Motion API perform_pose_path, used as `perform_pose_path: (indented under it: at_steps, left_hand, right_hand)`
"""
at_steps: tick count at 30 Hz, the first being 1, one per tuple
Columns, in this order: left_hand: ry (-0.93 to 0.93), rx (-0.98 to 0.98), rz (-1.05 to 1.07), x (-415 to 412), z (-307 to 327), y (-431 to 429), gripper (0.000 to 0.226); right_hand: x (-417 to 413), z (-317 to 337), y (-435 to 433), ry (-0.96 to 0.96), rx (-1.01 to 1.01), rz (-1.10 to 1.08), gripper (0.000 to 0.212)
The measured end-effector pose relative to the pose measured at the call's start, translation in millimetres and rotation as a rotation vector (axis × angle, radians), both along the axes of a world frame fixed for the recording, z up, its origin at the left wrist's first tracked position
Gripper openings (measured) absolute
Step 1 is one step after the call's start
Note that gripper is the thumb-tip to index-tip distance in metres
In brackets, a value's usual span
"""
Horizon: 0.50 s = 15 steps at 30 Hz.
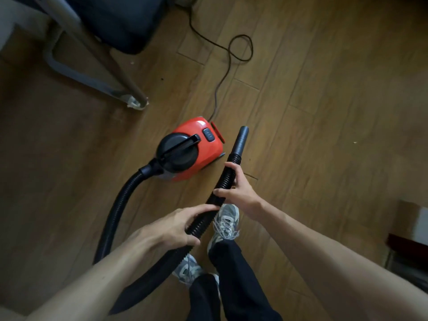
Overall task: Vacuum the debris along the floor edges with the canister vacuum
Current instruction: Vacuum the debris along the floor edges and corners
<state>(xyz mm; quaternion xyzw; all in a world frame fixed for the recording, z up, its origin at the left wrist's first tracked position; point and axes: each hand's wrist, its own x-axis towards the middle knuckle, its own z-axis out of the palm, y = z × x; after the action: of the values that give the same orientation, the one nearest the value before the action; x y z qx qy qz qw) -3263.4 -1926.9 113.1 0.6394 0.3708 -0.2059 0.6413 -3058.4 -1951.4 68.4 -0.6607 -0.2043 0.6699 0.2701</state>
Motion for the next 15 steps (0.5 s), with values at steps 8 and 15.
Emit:
perform_pose_path:
  at_steps: [8, 15]
  left_hand:
    - [0.063, -0.062, -0.117, 52, -29, 25, 0.083]
    - [0.097, -0.045, -0.193, 65, -52, 34, 0.088]
  right_hand:
    - [50, -30, -2, 0.073, -0.104, -0.095, 0.078]
    - [67, -48, -1, 0.078, -0.125, -0.119, 0.077]
